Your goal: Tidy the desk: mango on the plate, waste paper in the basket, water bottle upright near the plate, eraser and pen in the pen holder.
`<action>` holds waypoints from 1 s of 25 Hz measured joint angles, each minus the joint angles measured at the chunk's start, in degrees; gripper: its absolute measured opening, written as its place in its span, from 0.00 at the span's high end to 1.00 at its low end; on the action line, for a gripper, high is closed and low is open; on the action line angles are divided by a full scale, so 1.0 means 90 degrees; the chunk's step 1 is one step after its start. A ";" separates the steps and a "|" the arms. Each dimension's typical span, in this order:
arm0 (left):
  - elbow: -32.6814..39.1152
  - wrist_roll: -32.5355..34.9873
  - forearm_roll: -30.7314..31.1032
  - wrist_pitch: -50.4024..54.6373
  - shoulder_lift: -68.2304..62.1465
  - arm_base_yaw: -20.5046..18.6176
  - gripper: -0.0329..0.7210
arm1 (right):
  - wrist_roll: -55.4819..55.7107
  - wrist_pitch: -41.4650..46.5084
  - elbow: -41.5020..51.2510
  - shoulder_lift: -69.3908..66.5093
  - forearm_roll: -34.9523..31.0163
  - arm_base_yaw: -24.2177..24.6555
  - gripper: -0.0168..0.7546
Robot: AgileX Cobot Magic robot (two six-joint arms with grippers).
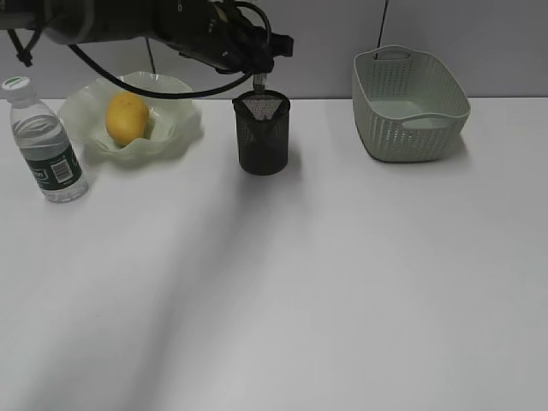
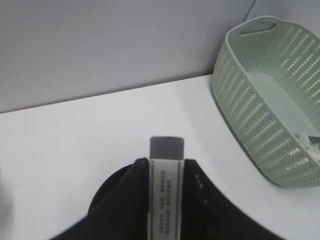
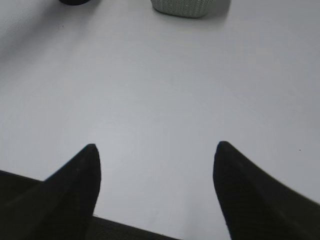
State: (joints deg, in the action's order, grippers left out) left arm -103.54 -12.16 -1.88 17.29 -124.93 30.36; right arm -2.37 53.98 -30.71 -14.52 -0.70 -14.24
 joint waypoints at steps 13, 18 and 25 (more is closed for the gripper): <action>0.0000 -0.0004 -0.0191 0.0105 -0.0171 0.0000 0.38 | 0.0000 -0.0005 0.0000 0.0000 0.0000 0.0000 0.26; 0.0000 -0.0004 -0.0155 0.0814 0.0362 0.0000 0.38 | 0.0000 -0.0006 0.0000 0.0000 0.0000 0.0000 0.26; 0.0000 0.0082 0.0104 0.2865 0.1257 0.0000 0.38 | 0.0000 -0.0012 0.0000 0.0000 0.0000 0.0000 0.26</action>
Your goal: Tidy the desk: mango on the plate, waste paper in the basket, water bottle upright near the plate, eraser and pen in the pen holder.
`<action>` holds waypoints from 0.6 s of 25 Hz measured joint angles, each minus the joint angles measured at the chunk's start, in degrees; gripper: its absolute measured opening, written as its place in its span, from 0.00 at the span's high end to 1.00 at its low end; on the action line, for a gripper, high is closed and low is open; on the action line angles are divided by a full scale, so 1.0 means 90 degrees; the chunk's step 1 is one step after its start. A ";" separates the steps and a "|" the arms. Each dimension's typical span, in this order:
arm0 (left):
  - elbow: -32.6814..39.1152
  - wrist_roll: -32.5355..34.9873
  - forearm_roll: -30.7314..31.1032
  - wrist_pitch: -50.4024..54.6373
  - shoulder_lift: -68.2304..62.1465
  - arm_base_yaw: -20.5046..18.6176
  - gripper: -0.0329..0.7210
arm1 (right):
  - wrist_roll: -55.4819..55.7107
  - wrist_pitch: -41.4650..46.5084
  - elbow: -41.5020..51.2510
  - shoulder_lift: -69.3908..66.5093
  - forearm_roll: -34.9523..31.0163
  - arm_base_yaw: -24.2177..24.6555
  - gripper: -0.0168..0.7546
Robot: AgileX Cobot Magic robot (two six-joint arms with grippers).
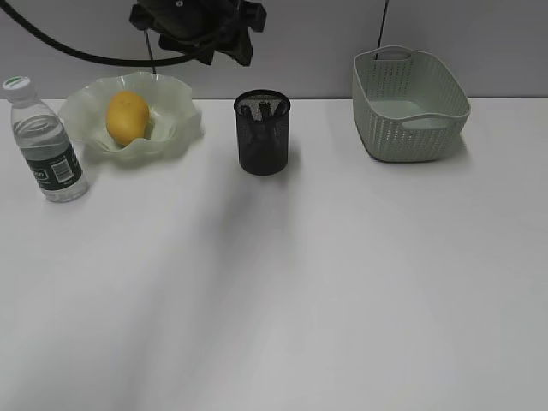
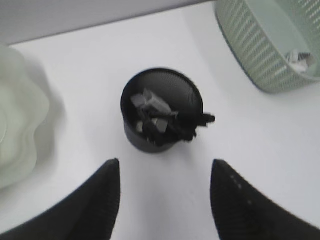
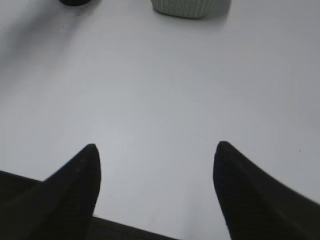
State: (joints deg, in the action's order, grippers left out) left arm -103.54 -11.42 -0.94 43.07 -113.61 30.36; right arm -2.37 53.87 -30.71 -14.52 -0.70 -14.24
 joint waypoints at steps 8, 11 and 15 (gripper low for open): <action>0.0000 0.0095 0.0383 0.2481 0.0601 0.0000 0.38 | 0.0000 0.0000 0.0000 0.0000 0.0000 0.0000 0.26; 0.0291 0.0163 0.0452 0.2824 0.0875 0.0000 0.39 | 0.0000 0.0000 0.0000 0.0000 0.0000 0.0000 0.26; 0.1384 0.0179 0.0354 0.2806 0.1817 0.0000 0.44 | 0.0000 0.0000 0.0000 0.0000 0.0000 0.0000 0.26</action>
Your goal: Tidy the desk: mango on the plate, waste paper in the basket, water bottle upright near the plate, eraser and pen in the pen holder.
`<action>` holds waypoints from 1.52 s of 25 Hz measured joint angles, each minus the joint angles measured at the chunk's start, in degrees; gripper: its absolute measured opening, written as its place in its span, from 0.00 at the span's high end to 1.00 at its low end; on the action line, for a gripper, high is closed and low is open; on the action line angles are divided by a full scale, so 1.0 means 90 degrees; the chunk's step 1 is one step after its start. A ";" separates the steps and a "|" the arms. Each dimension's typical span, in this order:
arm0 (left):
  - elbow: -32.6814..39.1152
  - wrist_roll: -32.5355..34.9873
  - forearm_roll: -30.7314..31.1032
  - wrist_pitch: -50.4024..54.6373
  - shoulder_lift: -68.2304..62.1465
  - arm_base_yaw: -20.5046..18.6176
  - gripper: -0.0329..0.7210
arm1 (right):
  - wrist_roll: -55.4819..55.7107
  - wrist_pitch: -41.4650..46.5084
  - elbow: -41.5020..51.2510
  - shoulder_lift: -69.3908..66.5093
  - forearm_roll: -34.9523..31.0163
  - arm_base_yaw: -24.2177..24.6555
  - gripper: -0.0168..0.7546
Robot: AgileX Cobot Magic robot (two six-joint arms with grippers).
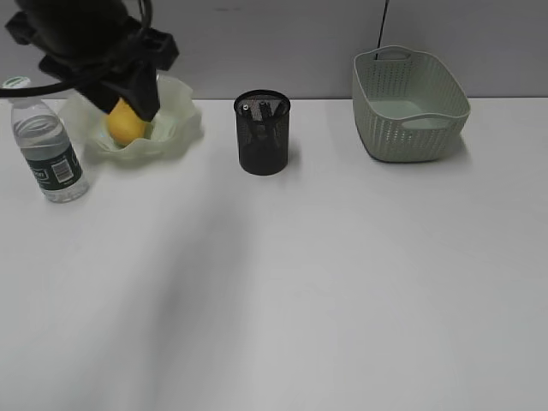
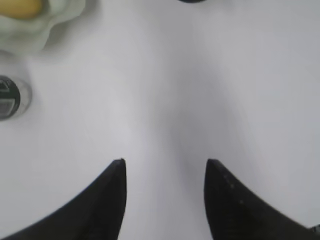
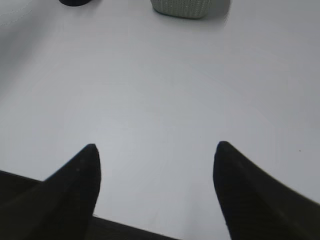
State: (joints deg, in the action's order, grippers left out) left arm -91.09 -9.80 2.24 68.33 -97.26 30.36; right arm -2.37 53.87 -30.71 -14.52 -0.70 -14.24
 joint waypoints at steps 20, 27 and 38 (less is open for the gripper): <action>0.5581 0.0019 -0.0174 -0.0812 0.7769 0.0000 0.46 | 0.0000 0.0238 0.0000 0.0000 -0.0012 0.0000 0.26; 0.6247 0.0019 -0.0209 -0.0098 0.9813 0.0000 0.46 | 0.0000 0.0982 0.0005 0.0000 0.0006 0.0000 0.26; 0.6568 0.0019 0.0189 -0.0318 1.0292 0.0000 0.46 | 0.0006 0.0780 0.0161 0.0000 0.0077 0.0000 0.26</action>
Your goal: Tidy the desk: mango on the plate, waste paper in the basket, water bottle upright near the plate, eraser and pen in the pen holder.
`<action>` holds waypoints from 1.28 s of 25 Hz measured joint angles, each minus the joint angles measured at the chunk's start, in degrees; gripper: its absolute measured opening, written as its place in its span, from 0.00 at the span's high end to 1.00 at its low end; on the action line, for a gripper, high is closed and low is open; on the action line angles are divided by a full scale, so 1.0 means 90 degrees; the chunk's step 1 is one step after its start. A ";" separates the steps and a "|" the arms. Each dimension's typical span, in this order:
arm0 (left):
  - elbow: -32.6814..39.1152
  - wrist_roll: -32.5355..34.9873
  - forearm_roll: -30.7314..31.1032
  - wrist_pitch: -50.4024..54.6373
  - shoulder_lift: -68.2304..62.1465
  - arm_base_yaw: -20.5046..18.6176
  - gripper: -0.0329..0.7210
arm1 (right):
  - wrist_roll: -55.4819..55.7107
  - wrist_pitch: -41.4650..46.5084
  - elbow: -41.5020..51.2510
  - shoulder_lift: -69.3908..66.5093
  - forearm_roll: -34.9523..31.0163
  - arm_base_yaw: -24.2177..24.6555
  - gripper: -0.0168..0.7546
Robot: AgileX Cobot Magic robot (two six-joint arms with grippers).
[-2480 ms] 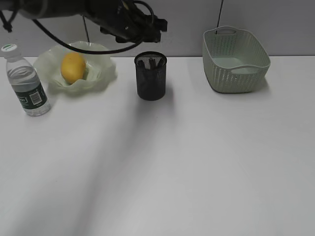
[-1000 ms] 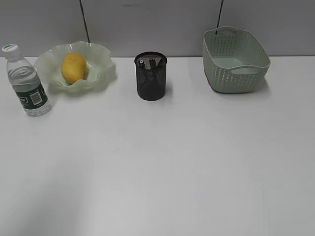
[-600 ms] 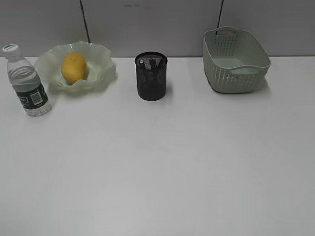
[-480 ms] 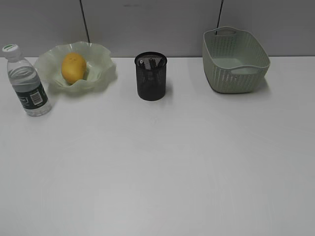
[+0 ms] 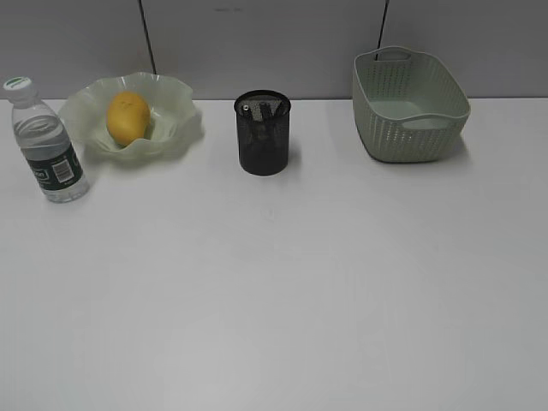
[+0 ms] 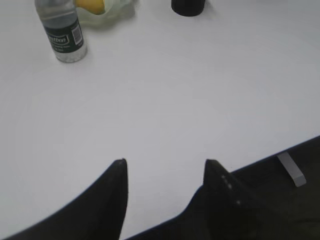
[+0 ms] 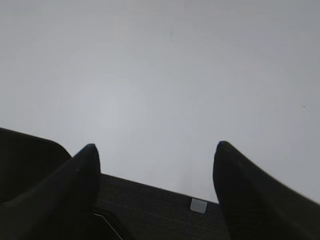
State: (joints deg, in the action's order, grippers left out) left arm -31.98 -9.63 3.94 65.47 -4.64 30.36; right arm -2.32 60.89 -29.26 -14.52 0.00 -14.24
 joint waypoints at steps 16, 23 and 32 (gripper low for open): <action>0.0194 0.0000 0.0074 -0.0430 0.0000 -0.0016 0.47 | 0.0000 -0.0085 0.0029 0.0000 0.0000 0.0000 0.26; 0.0194 0.0000 0.0074 -0.0436 0.0000 -0.1029 0.48 | 0.0000 -0.0124 0.0029 0.0240 0.0000 0.0413 0.26; 0.0195 0.0000 0.0074 -0.0436 0.0091 -0.2524 0.52 | 0.0000 -0.0136 0.0029 0.1439 0.0000 0.1232 0.26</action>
State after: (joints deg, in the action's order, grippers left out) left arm -30.23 -9.63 4.61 61.55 -3.82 7.64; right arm -2.32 59.67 -29.00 -1.57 0.00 -3.15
